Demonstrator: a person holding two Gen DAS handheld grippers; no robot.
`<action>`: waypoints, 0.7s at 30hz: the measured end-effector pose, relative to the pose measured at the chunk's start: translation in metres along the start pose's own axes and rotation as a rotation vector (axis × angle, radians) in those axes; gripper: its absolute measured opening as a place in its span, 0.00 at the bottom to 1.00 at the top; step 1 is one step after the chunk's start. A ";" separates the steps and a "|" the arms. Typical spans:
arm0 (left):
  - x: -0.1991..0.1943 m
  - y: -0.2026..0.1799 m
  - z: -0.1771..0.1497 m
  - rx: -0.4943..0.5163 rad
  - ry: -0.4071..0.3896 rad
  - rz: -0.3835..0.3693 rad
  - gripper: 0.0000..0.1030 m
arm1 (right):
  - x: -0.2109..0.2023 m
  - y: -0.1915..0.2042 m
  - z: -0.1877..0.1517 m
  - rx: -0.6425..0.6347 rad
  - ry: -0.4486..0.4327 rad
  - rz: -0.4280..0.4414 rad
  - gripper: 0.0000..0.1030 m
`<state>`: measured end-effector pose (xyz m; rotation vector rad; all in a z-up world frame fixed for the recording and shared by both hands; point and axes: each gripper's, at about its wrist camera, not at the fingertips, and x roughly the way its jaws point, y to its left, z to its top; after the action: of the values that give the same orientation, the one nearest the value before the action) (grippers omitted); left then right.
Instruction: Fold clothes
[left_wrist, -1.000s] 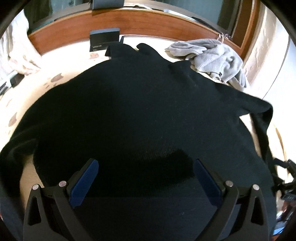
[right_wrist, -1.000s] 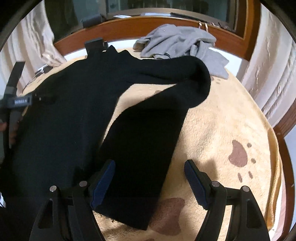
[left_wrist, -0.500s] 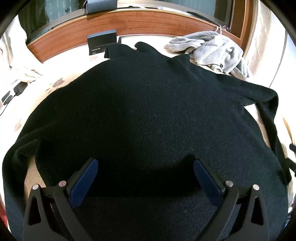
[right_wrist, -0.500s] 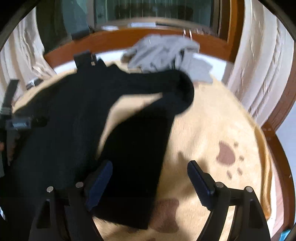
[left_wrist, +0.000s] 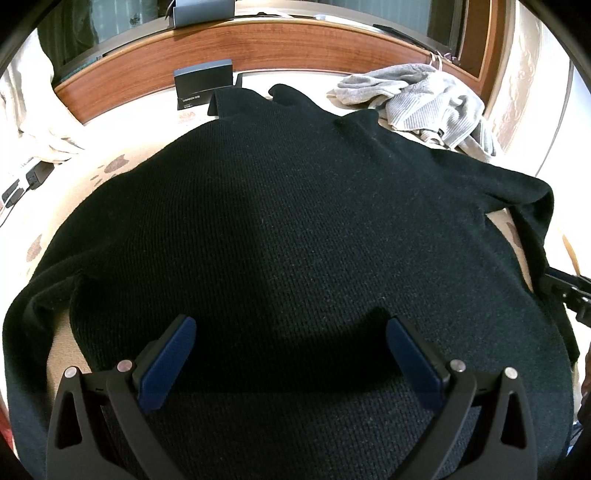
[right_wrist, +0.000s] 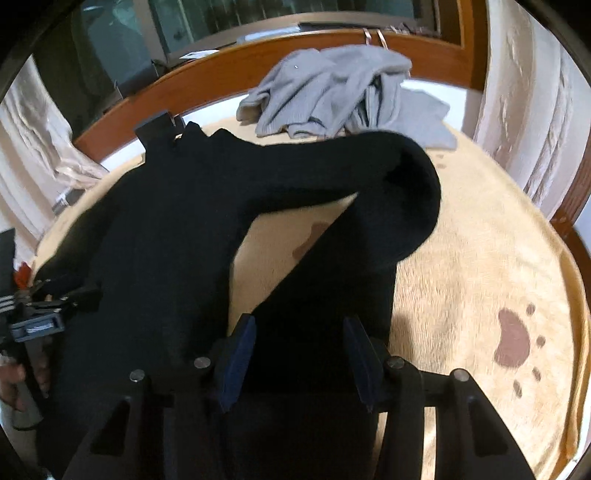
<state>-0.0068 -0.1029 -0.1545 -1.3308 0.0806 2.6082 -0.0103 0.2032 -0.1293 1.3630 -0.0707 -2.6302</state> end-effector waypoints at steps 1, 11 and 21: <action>0.000 0.000 0.000 0.000 0.000 0.000 1.00 | 0.000 0.002 0.000 -0.010 -0.002 -0.009 0.50; 0.000 0.001 0.000 -0.002 0.000 0.001 1.00 | 0.004 -0.008 0.013 0.115 0.003 0.059 0.50; 0.000 0.001 0.000 -0.004 -0.001 0.002 1.00 | 0.008 0.015 0.010 -0.099 -0.028 -0.107 0.14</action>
<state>-0.0068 -0.1043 -0.1547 -1.3317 0.0765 2.6118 -0.0203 0.1868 -0.1281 1.3333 0.1309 -2.6989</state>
